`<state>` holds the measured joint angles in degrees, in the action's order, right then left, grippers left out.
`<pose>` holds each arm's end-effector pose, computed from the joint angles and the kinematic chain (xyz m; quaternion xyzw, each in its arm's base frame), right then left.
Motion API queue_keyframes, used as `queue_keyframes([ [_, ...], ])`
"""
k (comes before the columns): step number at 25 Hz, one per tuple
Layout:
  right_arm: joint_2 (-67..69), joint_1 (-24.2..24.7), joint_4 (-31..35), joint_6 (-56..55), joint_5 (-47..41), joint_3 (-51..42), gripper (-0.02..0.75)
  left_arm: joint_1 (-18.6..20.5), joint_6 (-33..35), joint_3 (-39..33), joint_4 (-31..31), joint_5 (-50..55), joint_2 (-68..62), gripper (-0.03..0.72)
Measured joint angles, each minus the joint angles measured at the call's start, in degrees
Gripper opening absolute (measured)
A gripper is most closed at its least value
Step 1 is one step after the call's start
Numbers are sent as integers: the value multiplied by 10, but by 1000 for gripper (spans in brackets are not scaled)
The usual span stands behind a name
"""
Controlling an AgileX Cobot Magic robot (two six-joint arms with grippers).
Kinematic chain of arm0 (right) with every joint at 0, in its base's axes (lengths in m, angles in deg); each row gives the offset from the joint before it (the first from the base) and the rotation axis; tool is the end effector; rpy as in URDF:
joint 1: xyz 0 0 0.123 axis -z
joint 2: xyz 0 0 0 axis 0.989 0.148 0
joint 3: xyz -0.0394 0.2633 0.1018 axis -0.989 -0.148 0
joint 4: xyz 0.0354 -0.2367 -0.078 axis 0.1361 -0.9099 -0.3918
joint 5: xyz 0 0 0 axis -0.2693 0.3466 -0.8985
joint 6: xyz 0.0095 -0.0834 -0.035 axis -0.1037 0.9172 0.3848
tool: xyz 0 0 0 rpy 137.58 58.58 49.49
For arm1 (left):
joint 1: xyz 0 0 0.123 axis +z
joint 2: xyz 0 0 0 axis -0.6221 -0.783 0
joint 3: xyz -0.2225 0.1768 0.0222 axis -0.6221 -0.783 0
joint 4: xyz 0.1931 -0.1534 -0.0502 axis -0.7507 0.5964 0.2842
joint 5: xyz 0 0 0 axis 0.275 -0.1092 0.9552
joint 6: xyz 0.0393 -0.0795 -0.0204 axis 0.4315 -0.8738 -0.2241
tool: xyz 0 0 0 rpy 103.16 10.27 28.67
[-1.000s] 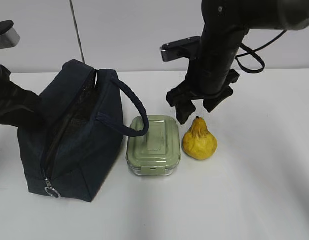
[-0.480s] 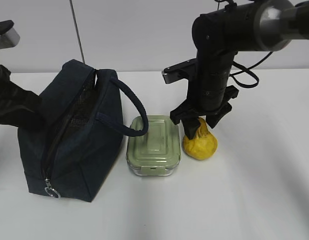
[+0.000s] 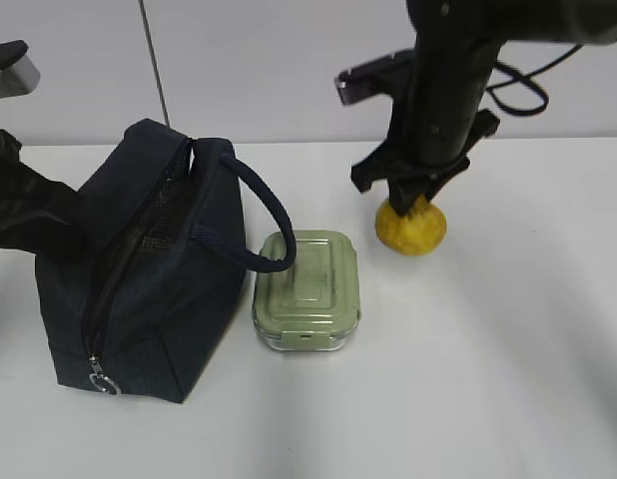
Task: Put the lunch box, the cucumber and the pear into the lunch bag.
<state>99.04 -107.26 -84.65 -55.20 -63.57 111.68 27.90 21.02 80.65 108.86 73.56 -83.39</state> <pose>0.3834 0.1742 0.2602 -0.2330 0.9582 -0.0208 0.1649 0.2594 -0.0765 0.2669 0.1693 0.9514 -0.1588 0.2022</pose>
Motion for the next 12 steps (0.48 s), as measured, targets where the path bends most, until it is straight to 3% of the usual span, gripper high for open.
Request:
queue_keyframes([
  [2,-31,-1,39,17,16,18,221,0,0,0,0,0,0,-16],
  [4,-58,-3,121,69,39,34,221,0,0,0,0,0,0,-16],
  [9,-70,-18,434,284,86,46,221,0,0,0,-1,0,0,-16],
  [12,-59,-27,526,363,95,46,221,0,0,0,-1,0,0,-16],
])
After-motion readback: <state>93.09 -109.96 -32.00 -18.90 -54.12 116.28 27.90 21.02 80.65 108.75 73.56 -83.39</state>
